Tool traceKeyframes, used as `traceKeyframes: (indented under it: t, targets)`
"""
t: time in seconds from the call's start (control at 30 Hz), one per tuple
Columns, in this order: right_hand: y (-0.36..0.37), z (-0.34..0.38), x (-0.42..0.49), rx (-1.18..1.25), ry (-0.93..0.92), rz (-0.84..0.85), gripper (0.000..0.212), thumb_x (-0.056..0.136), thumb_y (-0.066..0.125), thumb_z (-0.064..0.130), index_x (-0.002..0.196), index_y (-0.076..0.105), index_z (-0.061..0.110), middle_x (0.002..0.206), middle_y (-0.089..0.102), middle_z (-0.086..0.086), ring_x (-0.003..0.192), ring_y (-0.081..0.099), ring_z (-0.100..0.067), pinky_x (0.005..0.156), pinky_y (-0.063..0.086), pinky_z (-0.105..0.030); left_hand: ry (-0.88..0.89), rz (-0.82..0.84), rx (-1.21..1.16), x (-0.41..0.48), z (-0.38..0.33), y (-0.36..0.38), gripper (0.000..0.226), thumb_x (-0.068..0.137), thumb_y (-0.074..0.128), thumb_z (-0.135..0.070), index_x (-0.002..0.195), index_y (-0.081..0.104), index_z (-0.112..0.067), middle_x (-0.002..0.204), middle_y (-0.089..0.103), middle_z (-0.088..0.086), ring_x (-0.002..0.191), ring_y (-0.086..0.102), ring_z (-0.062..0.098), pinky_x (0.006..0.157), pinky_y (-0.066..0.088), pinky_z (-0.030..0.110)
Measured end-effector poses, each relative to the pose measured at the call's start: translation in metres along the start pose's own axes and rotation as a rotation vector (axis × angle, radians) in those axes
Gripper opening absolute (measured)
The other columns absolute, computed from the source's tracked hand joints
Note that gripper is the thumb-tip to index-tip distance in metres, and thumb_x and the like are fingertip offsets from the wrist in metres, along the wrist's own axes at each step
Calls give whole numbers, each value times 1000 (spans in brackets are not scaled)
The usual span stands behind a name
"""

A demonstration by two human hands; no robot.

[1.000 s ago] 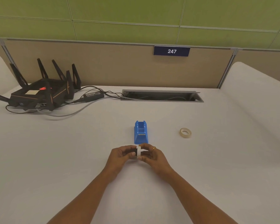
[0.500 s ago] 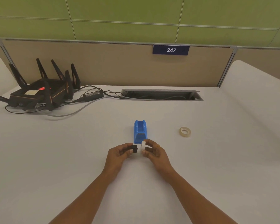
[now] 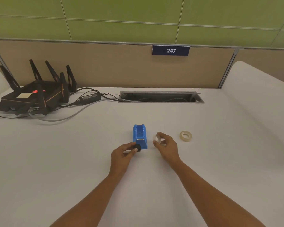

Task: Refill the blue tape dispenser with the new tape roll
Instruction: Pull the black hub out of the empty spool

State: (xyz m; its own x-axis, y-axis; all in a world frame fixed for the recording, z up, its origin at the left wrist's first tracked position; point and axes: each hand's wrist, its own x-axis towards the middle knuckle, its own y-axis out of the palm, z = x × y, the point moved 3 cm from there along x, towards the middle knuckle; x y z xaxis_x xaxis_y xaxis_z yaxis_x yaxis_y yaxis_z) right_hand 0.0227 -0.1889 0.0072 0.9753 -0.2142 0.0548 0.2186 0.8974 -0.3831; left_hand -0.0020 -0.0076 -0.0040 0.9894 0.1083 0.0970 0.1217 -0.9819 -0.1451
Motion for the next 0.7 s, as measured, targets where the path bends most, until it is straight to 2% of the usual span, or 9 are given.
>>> traceKeyframes:
  t: [0.1, 0.17, 0.27, 0.43, 0.53, 0.7]
  targets:
    - [0, 1, 15, -122, -10, 24, 41, 80, 66, 14, 120, 55, 10, 122, 57, -12, 99, 58, -25, 81, 41, -21, -17, 3, 16, 3, 6, 1, 23, 77, 67, -6, 95, 68, -20, 88, 69, 1, 69, 62, -7, 67, 46, 3]
    - [0, 2, 23, -188, -12, 30, 42, 79, 66, 13, 120, 55, 7, 123, 57, -15, 107, 57, -30, 88, 41, -28, -32, 6, 11, 4, 9, -1, 24, 77, 67, -4, 99, 68, -15, 88, 69, -2, 69, 62, -7, 70, 47, 4]
    - [3, 6, 31, -279, -34, 49, 42, 80, 66, 12, 119, 55, 3, 124, 57, -17, 113, 53, -30, 89, 38, -26, -48, 12, -19, 5, 10, -3, 27, 77, 66, -4, 94, 68, -24, 87, 70, -4, 68, 63, -6, 73, 49, 5]
    - [13, 0, 37, -354, -30, 84, 48, 79, 65, 16, 125, 53, 6, 129, 54, -13, 121, 48, -27, 94, 39, -29, -59, 9, 6, 6, 12, -3, 26, 77, 66, -3, 101, 67, -14, 85, 70, 1, 67, 63, -5, 71, 48, 4]
    - [14, -3, 38, -368, -23, 81, 47, 80, 63, 17, 125, 52, 7, 129, 54, -13, 122, 46, -27, 95, 39, -31, -61, 14, 21, 6, 12, -4, 26, 78, 66, -5, 99, 67, -18, 87, 70, 1, 70, 64, -5, 74, 49, 6]
    - [13, -4, 37, -383, -24, 86, 48, 82, 62, 18, 127, 50, 6, 131, 52, -13, 125, 43, -27, 98, 37, -30, -75, 26, 29, 5, 10, -4, 25, 78, 66, -6, 100, 67, -18, 92, 71, 6, 73, 65, -5, 84, 49, 23]
